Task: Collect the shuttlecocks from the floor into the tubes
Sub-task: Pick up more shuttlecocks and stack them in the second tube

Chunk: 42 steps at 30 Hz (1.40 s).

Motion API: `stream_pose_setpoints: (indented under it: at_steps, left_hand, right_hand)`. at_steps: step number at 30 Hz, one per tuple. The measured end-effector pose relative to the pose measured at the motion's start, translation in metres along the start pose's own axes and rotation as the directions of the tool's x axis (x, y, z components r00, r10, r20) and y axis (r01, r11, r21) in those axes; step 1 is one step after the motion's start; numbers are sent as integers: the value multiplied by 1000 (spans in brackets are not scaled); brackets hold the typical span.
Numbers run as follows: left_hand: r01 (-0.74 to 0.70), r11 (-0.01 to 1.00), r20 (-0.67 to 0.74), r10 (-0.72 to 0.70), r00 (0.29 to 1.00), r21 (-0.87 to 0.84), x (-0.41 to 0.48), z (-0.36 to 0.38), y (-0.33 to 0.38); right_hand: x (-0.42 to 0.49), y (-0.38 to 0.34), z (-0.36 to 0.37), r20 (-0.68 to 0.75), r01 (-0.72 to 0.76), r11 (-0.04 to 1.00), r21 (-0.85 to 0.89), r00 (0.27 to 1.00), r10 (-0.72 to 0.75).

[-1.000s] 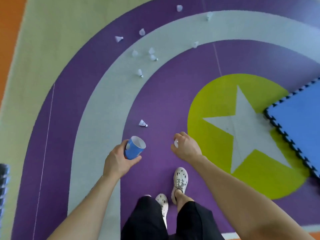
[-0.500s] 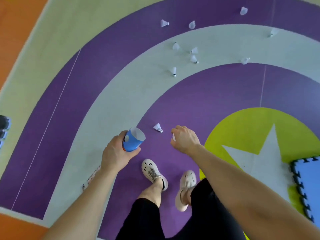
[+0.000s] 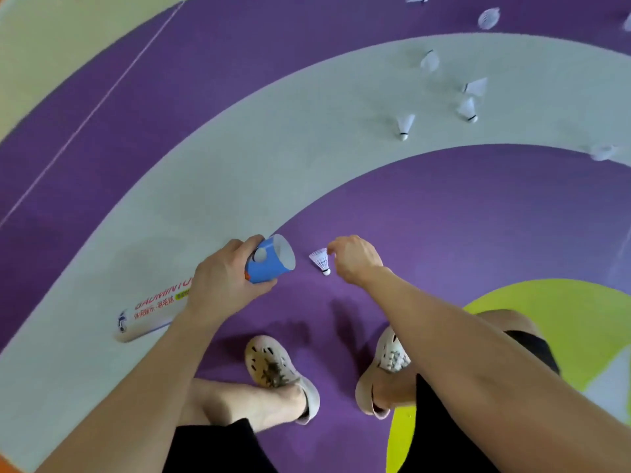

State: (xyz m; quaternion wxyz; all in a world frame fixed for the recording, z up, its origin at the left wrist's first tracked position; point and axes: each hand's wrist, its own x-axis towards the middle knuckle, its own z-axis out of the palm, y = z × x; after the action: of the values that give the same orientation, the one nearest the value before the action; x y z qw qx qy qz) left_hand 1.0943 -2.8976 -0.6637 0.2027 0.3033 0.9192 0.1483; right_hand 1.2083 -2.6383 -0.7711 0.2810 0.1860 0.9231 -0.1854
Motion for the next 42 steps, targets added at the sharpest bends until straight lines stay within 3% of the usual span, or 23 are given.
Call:
stream_pose_setpoints:
  at_steps: [7, 12, 14, 17, 20, 23, 26, 29, 31, 37, 42]
  left_hand:
    - [37, 999, -95, -40, 995, -30, 85, 100, -66]
    - [36, 999, -145, -41, 989, -37, 132, 144, -84]
    - [36, 998, -149, -42, 988, -42, 146, 152, -78]
    - [32, 997, -157, -43, 987, -70, 159, 154, -59]
    - [38, 996, -160, -50, 986, -77, 169, 152, -33]
    - [55, 990, -163, -77, 984, -132, 183, 147, -4]
    - [33, 985, -202, -67, 977, -166, 199, 139, 27]
    - [13, 982, -237, -58, 970, -190, 210, 131, 56]
    - [-1, 980, -268, -53, 962, -197, 212, 124, 70]
    - [-29, 983, -276, -21, 961, -179, 220, 115, 91]
    - [-67, 957, -280, -16, 960, -283, 243, 86, 135]
  right_hand:
    - [145, 39, 117, 173, 100, 993, -64, 981, -88]
    - [193, 62, 163, 279, 200, 972, -121, 947, -160]
    - [196, 68, 156, 192, 180, 984, 7, 965, -178]
    - [185, 77, 102, -146, 88, 939, 331, 988, -41]
    - [161, 85, 25, -443, 162, 817, 553, 888, 123]
    - [134, 87, -37, -606, 332, 722, 607, 781, 151]
    - [116, 85, -68, -642, 435, 709, 555, 766, 31]
    - [107, 86, -85, -513, 459, 776, 432, 833, -207]
    - [102, 95, -95, -464, 468, 785, 406, 846, -264]
    - [104, 143, -115, -569, 424, 794, 436, 813, -122]
    - [116, 202, -119, -512, 267, 836, 480, 858, 21]
